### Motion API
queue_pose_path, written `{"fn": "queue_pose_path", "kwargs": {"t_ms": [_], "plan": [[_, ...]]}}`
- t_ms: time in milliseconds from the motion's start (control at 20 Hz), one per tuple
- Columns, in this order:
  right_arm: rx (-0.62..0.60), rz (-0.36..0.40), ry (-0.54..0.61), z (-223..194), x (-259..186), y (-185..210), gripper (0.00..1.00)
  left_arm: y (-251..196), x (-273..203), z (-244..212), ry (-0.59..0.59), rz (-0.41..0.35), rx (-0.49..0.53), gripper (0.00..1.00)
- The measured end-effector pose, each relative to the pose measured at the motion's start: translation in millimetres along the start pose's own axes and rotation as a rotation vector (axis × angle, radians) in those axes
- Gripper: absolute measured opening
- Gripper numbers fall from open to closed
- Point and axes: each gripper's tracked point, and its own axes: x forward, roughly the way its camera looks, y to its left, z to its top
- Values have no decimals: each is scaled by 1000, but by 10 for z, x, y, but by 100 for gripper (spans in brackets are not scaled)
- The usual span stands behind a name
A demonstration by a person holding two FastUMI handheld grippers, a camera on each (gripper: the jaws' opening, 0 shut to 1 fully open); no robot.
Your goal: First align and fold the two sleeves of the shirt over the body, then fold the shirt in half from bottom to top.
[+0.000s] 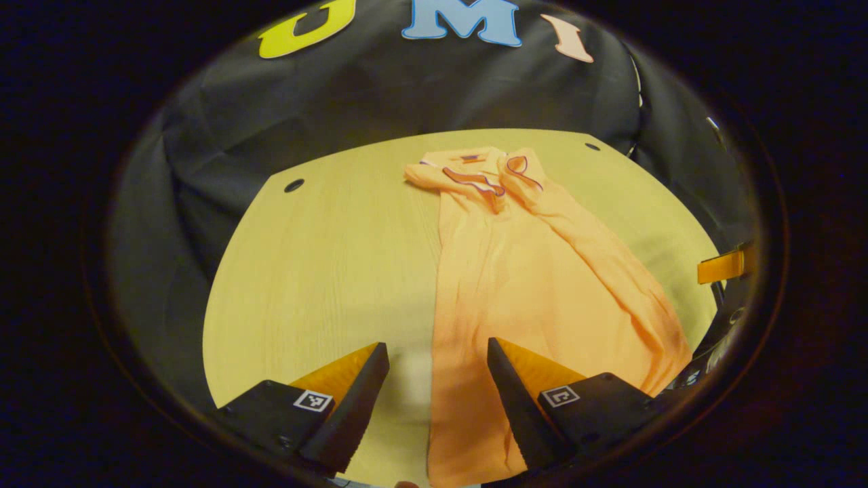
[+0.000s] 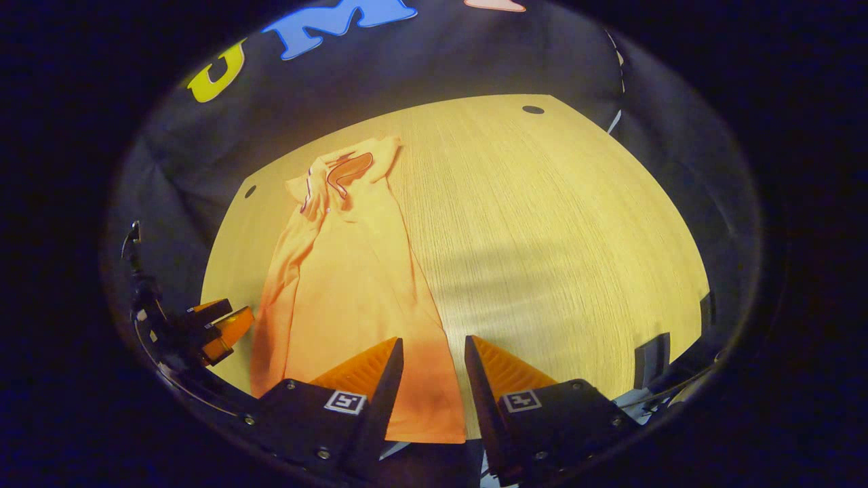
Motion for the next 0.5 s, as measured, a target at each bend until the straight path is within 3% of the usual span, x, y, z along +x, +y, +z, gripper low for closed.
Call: {"fn": "queue_pose_path", "kwargs": {"t_ms": [500], "plan": [[-104, 10, 155, -682, 230, 87, 58, -72, -448, -921, 128, -11, -36, 94]]}}
